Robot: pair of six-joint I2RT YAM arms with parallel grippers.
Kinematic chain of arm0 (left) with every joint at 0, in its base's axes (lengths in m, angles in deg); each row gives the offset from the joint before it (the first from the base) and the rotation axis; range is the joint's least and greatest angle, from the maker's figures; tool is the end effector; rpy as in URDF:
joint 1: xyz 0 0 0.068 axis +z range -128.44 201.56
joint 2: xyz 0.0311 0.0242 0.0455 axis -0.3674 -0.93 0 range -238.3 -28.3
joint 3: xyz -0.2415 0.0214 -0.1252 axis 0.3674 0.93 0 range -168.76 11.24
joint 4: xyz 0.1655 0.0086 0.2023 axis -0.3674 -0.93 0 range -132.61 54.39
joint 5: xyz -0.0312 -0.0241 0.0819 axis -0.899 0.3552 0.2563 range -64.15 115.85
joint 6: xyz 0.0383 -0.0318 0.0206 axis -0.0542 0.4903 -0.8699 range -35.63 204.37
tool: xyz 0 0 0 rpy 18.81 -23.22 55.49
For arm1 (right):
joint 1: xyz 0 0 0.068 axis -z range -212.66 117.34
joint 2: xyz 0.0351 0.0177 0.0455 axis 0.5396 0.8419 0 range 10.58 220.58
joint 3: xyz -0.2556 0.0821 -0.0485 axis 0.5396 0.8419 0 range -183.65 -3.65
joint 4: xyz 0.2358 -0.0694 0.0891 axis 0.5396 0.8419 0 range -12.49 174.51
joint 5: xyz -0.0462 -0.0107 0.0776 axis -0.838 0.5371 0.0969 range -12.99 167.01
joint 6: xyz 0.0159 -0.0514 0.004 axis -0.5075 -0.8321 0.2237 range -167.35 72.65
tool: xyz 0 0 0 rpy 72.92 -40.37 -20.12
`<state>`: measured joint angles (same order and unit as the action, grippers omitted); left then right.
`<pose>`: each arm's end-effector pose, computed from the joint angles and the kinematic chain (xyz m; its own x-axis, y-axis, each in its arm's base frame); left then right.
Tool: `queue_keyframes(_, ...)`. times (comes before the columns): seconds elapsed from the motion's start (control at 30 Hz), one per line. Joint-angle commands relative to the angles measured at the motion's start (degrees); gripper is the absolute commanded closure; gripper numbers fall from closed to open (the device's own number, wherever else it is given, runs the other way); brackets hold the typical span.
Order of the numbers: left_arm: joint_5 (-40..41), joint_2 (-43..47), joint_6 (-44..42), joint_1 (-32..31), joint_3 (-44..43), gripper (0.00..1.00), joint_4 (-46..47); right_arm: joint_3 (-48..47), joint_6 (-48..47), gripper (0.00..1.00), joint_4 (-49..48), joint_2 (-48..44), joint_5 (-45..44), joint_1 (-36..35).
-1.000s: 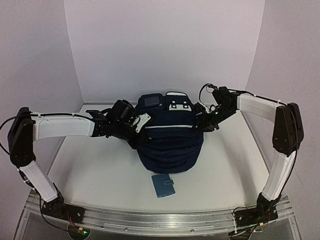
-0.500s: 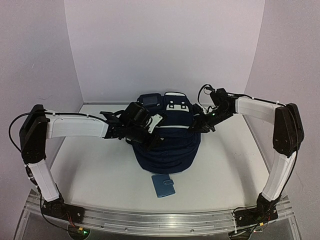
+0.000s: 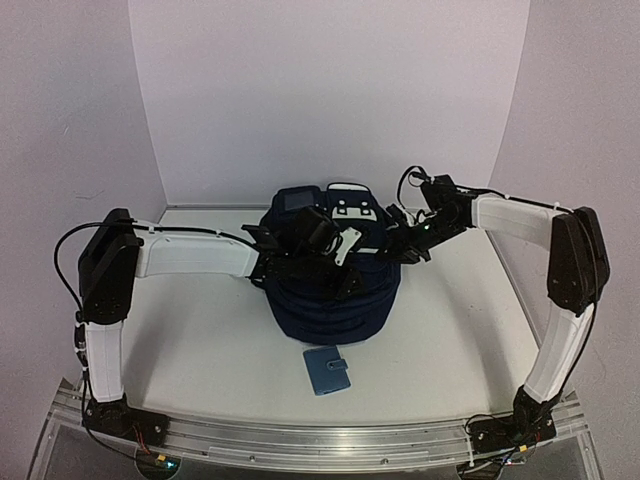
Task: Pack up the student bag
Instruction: Zip the student bag at the center of the board.
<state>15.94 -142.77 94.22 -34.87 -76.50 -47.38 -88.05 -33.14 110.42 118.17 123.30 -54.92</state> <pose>0.2497 -0.3871 0.2294 -0.4923 0.4371 -0.7527 0.8232 0.5148 -0.2395 0.3638 0.1766 0.2419 -0.9005 -0.1853 -0.3933 -0.4268 0.5491 0.7186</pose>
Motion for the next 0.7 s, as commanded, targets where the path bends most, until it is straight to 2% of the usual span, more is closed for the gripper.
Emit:
queue_keyframes(0.0,0.7,5.4,-0.7,-0.9,0.0,0.58,5.8,0.6,-2.9,0.72,-3.9,-6.1,-0.8,-1.7)
queue_keyframes(0.13,-1.6,10.4,0.4,-0.9,3.4,0.49,4.4,3.4,-6.4,0.54,-3.0,-11.3,-3.9,-1.7)
queue_keyframes(0.2,-2.5,13.1,1.3,-0.9,5.6,0.44,5.0,4.4,-7.4,0.51,-2.0,-13.0,-4.4,-1.7)
queue_keyframes(0.33,1.2,17.8,2.3,-0.8,8.8,0.38,4.5,6.2,-10.2,0.50,-0.2,-16.5,-6.7,-2.6)
queue_keyframes(0.4,5.8,19.4,3.0,-0.5,9.5,0.37,2.9,7.1,-11.8,0.51,0.2,-18.3,-8.9,-4.3)
queue_keyframes(0.67,11.5,27.1,9.6,3.7,17.1,0.35,4.9,7.4,-21.8,0.59,1.1,-16.5,-21.7,-16.1)
